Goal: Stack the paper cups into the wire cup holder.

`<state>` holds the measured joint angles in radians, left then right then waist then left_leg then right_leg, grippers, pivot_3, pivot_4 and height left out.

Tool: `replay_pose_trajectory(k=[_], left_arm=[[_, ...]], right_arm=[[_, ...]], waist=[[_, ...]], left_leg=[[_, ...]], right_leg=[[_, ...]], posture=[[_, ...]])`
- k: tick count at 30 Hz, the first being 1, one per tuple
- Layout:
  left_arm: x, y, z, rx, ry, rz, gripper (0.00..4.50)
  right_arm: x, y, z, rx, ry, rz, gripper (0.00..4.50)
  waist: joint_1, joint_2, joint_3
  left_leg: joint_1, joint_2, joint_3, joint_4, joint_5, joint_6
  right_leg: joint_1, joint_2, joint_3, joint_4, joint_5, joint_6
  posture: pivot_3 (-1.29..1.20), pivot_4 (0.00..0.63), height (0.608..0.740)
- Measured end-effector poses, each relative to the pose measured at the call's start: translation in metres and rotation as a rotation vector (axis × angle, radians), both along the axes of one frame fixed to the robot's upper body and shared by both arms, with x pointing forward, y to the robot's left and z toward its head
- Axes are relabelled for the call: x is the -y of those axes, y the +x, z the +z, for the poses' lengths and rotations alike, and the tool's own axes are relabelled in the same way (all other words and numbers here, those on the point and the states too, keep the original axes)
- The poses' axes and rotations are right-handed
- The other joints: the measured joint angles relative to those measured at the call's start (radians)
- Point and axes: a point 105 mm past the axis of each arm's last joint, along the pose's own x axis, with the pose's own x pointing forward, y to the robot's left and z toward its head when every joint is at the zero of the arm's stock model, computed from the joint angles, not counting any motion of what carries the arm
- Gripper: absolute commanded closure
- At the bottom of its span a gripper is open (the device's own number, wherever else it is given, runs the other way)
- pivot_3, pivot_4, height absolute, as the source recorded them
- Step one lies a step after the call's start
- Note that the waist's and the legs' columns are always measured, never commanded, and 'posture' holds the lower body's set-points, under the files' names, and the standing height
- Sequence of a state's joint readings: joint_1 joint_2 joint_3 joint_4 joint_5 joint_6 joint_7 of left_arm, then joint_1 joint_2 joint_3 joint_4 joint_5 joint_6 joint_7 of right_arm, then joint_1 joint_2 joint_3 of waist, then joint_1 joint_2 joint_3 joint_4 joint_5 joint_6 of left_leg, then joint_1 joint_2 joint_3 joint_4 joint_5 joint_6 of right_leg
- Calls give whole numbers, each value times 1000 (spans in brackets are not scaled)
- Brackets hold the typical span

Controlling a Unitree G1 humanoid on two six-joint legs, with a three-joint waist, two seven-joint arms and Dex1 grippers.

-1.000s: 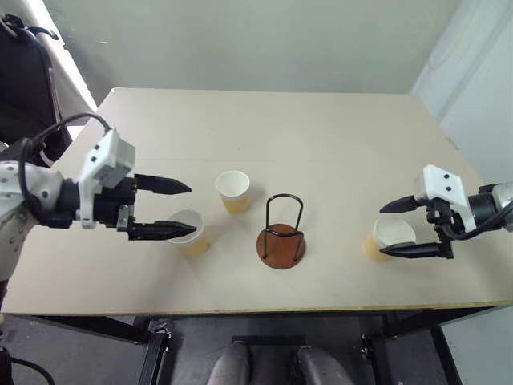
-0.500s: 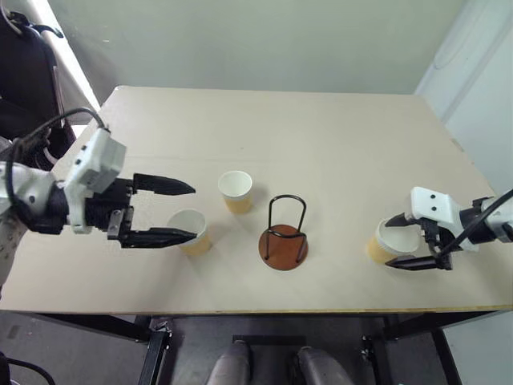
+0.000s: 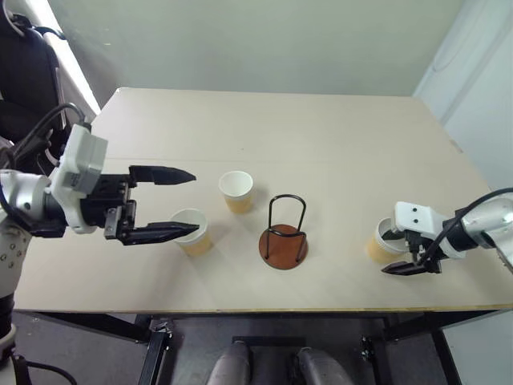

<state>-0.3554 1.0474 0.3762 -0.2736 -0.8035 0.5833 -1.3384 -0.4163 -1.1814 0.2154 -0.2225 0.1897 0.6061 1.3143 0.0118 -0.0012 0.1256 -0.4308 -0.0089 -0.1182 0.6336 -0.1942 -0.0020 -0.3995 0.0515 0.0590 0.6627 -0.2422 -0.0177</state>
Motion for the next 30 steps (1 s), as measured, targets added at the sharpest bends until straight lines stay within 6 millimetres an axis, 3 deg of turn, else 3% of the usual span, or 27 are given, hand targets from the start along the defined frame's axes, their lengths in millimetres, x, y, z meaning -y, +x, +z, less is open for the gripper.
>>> replay_pose_trajectory(k=[6,8,10,12,16,17,19,22,25,30], left_arm=[[-2,0,3,22,-13,14,0],[-4,-1,2,16,-17,23,0],[-6,-3,0,6,-21,30,0],[-9,-4,-5,-12,-14,40,0],[-11,-4,-7,-14,24,64,0],[-12,-3,-8,-12,29,68,0],[-13,-2,-9,-13,37,78,0],[-12,-1,-11,-16,43,78,0],[-12,0,-12,-14,52,84,0],[-13,0,-13,-13,48,97,0]], right_arm=[[4,2,0,7,-18,3,4041],[2,-1,1,-16,-8,25,4474],[-2,-5,7,-41,30,56,4474],[-13,-3,30,-15,109,103,4474],[-44,4,125,234,294,238,4474],[-51,2,143,283,324,276,4474],[-66,-1,160,315,395,346,4474],[-93,-4,161,274,469,446,4474],[-122,-7,146,223,474,538,4474],[-136,-1,124,218,395,575,4474]], waist=[[0,0,0],[-1,0,0],[-1,0,0],[-1,1,0],[-9,0,0],[-9,-2,-1],[-9,-4,-2],[-9,-2,-1],[-9,-2,-1],[-5,-2,-1]], left_leg=[[0,0,0,0,0,0],[0,0,0,0,0,0],[0,0,1,0,0,0],[0,0,1,0,0,0],[2,2,2,-1,0,0],[3,2,2,-2,0,0],[4,3,1,-2,0,0],[4,3,1,-2,0,0],[3,4,0,-3,0,0],[1,4,0,-2,0,0]], right_leg=[[0,0,0,0,0,0],[0,0,0,0,0,0],[0,0,0,0,0,0],[0,0,1,0,0,0],[0,2,2,0,-1,-1],[1,2,2,-1,-1,-2],[2,3,2,-1,-2,-3],[1,3,1,0,-1,-4],[0,4,1,0,0,-6],[-1,3,1,-1,0,-6]], posture=[[0,150,740],[0,150,740],[0,150,740],[0,150,740],[0,150,740],[0,150,740],[0,150,740],[0,150,740],[0,150,740],[0,150,740]])
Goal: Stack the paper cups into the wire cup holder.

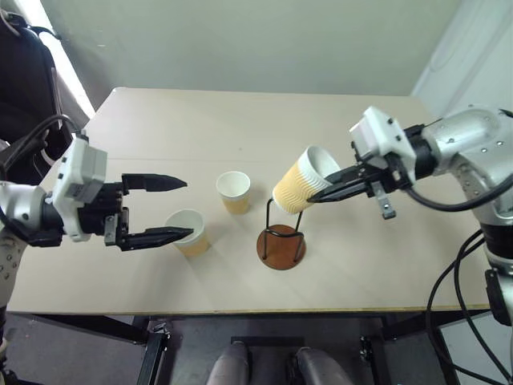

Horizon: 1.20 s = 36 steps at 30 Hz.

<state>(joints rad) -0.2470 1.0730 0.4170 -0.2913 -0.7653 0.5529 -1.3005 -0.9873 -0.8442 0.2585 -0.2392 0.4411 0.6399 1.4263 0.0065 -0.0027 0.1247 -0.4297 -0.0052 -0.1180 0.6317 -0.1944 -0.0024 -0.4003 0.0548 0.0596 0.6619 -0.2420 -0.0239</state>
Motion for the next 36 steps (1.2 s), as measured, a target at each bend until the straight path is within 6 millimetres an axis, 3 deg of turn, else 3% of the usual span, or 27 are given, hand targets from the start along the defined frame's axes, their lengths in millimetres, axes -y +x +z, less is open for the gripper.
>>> replay_pose_trajectory(k=[14,18,28,30,32,34,36], left_arm=[[-3,-11,-4,-22,-4,38,0],[-5,-11,-5,-25,-4,48,0],[-6,-13,-5,-36,35,43,0],[-7,-13,-5,-39,55,47,0],[-11,-14,-9,-62,109,58,0],[-16,-11,-16,-89,183,84,0],[-21,-7,-23,-106,246,103,0]], right_arm=[[-8,10,-27,6,-77,23,4474],[-6,15,-29,12,-84,5,3694],[-3,16,-32,-10,-87,-22,16],[6,19,-26,-33,-53,-66,16],[27,21,-10,-106,86,-139,16],[60,23,10,-184,263,-235,16],[106,13,7,-279,345,-342,16]], waist=[[-2,0,0],[-1,0,0],[-2,0,0],[1,0,0],[6,-1,0],[13,-1,0],[29,-4,-2]], left_leg=[[1,1,0,-1,0,-1],[1,1,0,-1,0,-2],[0,1,0,-1,-1,-3],[0,1,0,-1,-1,-3],[-1,1,0,-1,-1,-3],[-2,0,0,0,-1,-4],[-2,0,-1,0,-3,-6]], right_leg=[[-1,0,-1,1,1,-3],[-1,0,-1,1,1,-3],[-2,0,-1,1,1,-4],[-2,0,-1,1,1,-5],[-2,0,-1,0,0,-5],[-2,0,0,-1,0,-5],[0,0,0,-2,-2,-7]], posture=[[0,150,740],[0,150,740],[0,150,740],[0,150,740],[0,150,740],[0,150,740],[0,150,740]])
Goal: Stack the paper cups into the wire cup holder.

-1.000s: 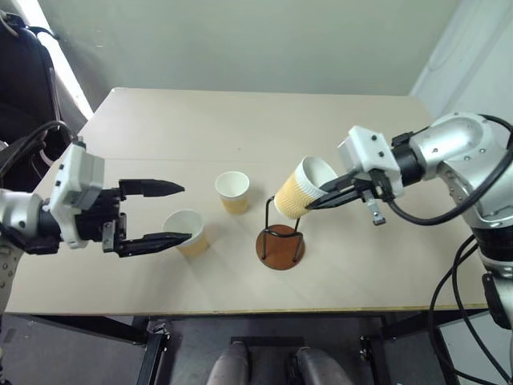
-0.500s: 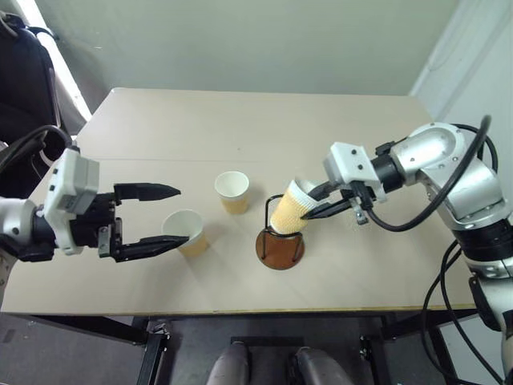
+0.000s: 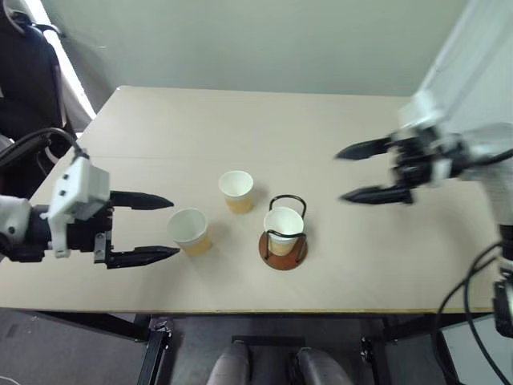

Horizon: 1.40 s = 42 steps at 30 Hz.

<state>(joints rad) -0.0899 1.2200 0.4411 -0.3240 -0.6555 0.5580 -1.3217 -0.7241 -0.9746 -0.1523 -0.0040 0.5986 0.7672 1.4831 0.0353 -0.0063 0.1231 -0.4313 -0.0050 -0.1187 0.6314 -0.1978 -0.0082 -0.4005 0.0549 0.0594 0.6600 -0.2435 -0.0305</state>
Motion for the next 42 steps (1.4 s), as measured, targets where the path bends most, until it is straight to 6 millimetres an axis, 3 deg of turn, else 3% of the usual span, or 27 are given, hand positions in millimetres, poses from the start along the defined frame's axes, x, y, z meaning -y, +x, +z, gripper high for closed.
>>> replay_pose_trajectory(k=[2,5,7,11,25,29,39,42], left_arm=[[-7,7,-10,-17,67,33,0],[-9,13,-24,-47,184,30,0],[-4,15,-29,-55,217,-8,0],[5,19,-27,-30,258,-58,0],[-2,23,-52,-88,398,-55,0],[-4,30,-53,-70,428,-44,867],[-1,39,-53,-47,422,-56,4475],[-1,39,-52,-51,420,-64,4475]], right_arm=[[29,-15,-17,-100,61,-38,16],[40,-26,-37,-130,181,-74,16],[40,-29,-45,-135,219,-103,16],[28,-39,-39,-81,240,-90,16],[30,-42,-41,-88,243,-138,16],[32,-42,-41,-88,243,-151,0],[34,-41,-40,-83,226,-181,0],[35,-42,-42,-89,213,-186,0]], waist=[[4,-1,-1],[-11,-1,0],[-24,2,1],[-34,3,1],[-31,3,1],[-29,3,1],[-29,3,1],[-28,3,1]], left_leg=[[1,1,0,0,-3,-4],[4,4,1,-1,-5,-7],[4,5,1,-1,-5,-7],[6,8,0,-1,-4,-7],[5,6,-2,0,-6,-5],[6,6,-2,0,-6,-5],[6,6,-2,0,-6,-5],[6,6,-2,0,-6,-5]], right_leg=[[0,0,0,1,-2,-3],[0,5,1,3,-3,-3],[0,8,1,4,-3,-3],[1,11,1,4,-3,-3],[3,11,4,1,-4,0],[4,11,4,2,-4,0],[4,11,4,1,-4,0],[4,11,4,2,-4,0]], posture=[[0,150,740],[0,150,740],[0,150,740],[0,150,740],[0,150,740],[0,150,740],[0,150,740],[0,150,740]])
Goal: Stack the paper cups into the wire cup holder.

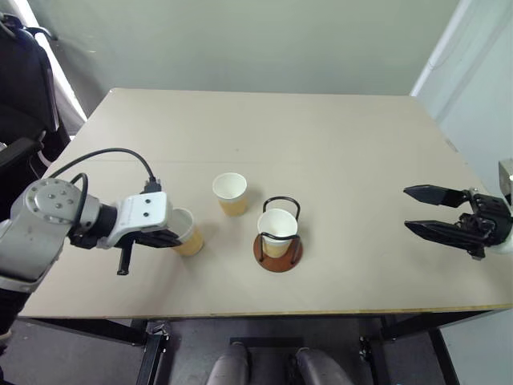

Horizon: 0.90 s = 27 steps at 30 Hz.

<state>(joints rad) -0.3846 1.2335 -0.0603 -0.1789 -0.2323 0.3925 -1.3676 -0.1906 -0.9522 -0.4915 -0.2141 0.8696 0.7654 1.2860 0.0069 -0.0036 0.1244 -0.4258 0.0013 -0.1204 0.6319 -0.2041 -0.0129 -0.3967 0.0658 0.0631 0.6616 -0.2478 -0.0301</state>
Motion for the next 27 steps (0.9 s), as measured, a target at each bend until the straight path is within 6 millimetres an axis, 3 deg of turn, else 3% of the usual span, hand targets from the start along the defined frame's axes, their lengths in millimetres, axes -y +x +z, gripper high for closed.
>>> replay_pose_trajectory(k=[5,11,15,21,27], left_arm=[[6,1,9,-8,-33,-46,4475],[60,13,81,114,-297,-299,4475],[87,13,112,151,-350,-440,4475],[117,24,104,112,-313,-564,4475],[139,26,108,147,-259,-688,4475]], right_arm=[[-1,-6,-1,-21,18,17,0],[-12,-22,16,37,19,102,0],[-17,-27,28,97,28,126,0],[-17,-31,27,113,21,109,0],[-17,-32,22,109,7,79,0]], waist=[[3,0,0],[16,0,0],[15,0,0],[14,0,0],[15,0,0]], left_leg=[[0,0,0,1,0,0],[-3,-1,-2,8,0,2],[-3,-2,-1,14,-4,7],[-3,-4,-1,17,-5,10],[-6,-5,-1,18,-7,12]], right_leg=[[0,0,0,0,0,1],[2,0,0,0,1,4],[5,-1,0,-1,1,8],[7,-2,2,-2,0,14],[7,-2,2,-4,-1,17]], posture=[[0,150,740],[0,150,740],[0,150,740],[0,150,740],[0,150,740]])
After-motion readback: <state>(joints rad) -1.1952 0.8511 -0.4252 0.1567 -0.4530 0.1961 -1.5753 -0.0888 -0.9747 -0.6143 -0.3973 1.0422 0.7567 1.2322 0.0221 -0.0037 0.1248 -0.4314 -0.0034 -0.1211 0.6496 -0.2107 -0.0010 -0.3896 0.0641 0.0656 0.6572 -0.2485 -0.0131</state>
